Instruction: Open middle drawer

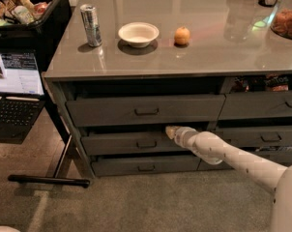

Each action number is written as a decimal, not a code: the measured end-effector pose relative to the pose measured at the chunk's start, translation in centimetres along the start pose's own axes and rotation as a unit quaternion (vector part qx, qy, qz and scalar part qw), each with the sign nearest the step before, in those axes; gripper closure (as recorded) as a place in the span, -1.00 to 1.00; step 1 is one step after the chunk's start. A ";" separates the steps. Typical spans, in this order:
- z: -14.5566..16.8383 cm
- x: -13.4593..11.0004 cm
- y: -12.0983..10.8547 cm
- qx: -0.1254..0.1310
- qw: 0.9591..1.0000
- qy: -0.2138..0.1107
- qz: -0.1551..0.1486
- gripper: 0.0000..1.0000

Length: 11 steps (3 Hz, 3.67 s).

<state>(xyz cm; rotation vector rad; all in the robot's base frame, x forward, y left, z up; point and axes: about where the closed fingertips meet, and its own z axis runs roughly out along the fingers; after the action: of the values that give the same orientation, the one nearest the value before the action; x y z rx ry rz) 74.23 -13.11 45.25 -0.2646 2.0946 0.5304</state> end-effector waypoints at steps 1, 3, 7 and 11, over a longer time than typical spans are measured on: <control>0.0 -0.1 0.0 0.000 1.000 0.000 0.000 1.00; 0.1 -0.1 0.4 -0.011 1.000 0.009 -0.004 1.00; 1.4 1.5 2.8 -0.081 0.988 0.116 -0.060 1.00; 0.6 1.9 3.2 -0.087 0.983 0.149 -0.067 1.00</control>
Offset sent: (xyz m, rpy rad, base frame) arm -0.1978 0.0177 -0.0575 -0.0307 0.4020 0.9492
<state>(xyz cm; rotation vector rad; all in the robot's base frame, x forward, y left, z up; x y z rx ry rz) 72.40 -9.95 44.20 -0.6148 2.2987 0.6230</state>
